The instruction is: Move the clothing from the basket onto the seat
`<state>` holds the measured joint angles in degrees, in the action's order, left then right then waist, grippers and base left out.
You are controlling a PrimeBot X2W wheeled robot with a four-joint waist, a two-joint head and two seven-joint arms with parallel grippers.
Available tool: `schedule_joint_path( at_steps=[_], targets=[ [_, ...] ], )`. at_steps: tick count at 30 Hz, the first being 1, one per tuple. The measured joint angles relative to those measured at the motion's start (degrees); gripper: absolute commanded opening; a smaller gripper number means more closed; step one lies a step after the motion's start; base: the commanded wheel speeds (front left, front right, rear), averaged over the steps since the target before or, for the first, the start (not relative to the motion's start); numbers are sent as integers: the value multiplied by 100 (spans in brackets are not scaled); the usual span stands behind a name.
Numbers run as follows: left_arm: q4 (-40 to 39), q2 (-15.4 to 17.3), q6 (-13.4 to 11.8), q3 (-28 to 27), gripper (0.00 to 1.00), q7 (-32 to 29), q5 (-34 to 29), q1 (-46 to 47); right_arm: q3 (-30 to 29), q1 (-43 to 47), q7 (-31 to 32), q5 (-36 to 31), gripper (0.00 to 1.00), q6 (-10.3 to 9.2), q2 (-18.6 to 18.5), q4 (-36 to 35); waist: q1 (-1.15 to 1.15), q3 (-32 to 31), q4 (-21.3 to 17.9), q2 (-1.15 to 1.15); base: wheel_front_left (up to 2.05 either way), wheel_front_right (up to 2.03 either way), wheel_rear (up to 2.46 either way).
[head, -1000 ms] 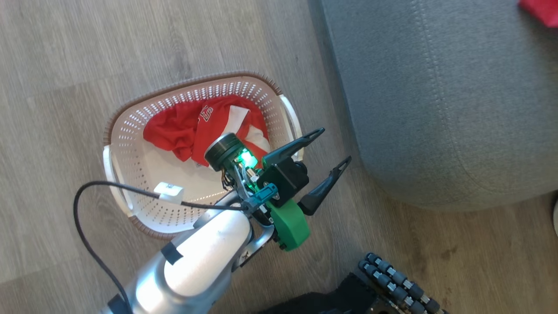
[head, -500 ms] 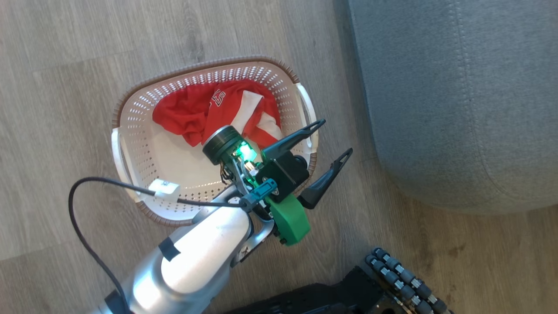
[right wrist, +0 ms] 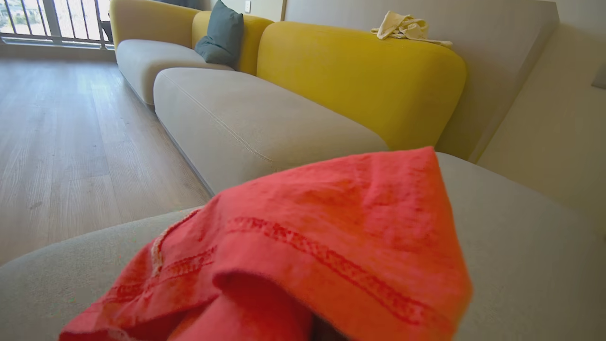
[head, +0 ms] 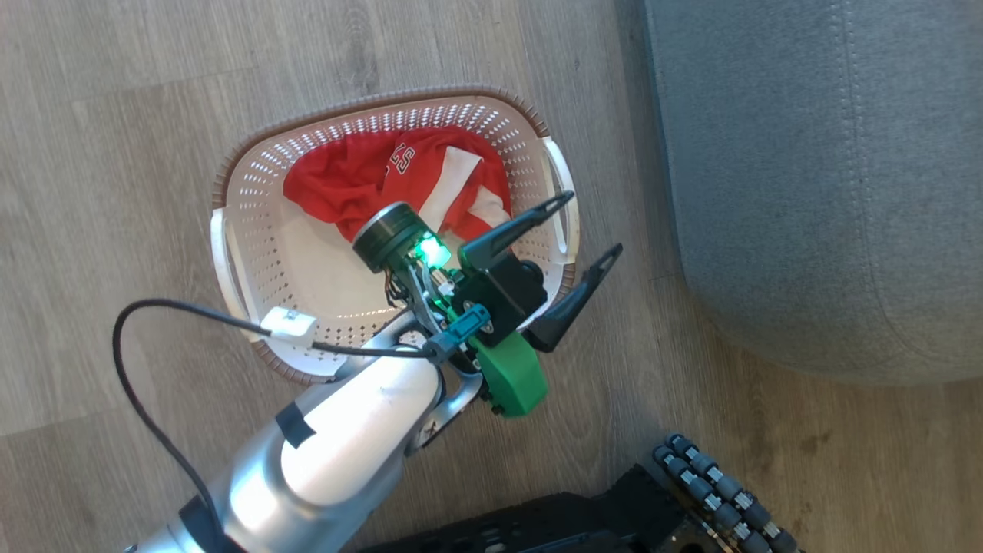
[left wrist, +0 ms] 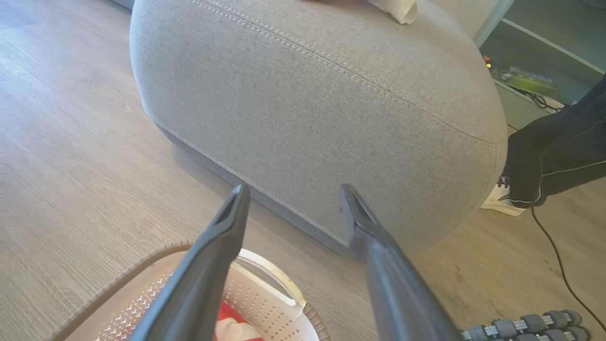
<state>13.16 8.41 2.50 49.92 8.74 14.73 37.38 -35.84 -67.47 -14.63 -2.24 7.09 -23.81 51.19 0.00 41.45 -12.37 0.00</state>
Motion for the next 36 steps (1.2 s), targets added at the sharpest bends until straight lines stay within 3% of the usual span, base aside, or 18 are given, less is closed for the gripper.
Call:
schedule_joint_path(
  at_steps=[4,5,6,7,12,19,25,31,36],
  targets=[
    [0,3,-26,-4,100,42,4,-2,-112,-8,0,-105,0,0,-25,186,0,23,17,0,0,0,0],
    [0,3,-26,-4,100,42,32,-2,-129,-15,0,-148,7,0,-25,246,0,27,12,0,0,0,0],
    [0,10,-26,-2,100,42,57,-2,-192,-13,0,-287,77,0,-25,310,0,30,1,0,0,0,0],
    [0,13,-26,-2,100,42,57,-2,-261,-13,0,-346,100,0,-25,308,0,29,-2,0,0,0,0],
    [0,62,-43,33,100,42,25,2,-623,-14,0,-491,100,0,-16,181,0,7,-36,0,0,0,0],
    [8,67,-76,35,100,43,38,2,-701,-14,0,-644,100,0,38,245,0,-39,-94,1,0,0,0],
    [71,79,-101,34,100,138,130,-2,-494,-12,23,-768,100,0,107,1270,0,-256,-205,1,0,0,0],
    [180,43,-99,52,100,270,242,-35,15,-31,801,-803,100,0,-53,2240,0,-623,-280,1,0,0,0],
    [334,-24,-91,68,100,396,328,-177,479,-131,1535,-567,100,0,-66,2369,0,-903,-334,1,0,0,0]
  ],
)
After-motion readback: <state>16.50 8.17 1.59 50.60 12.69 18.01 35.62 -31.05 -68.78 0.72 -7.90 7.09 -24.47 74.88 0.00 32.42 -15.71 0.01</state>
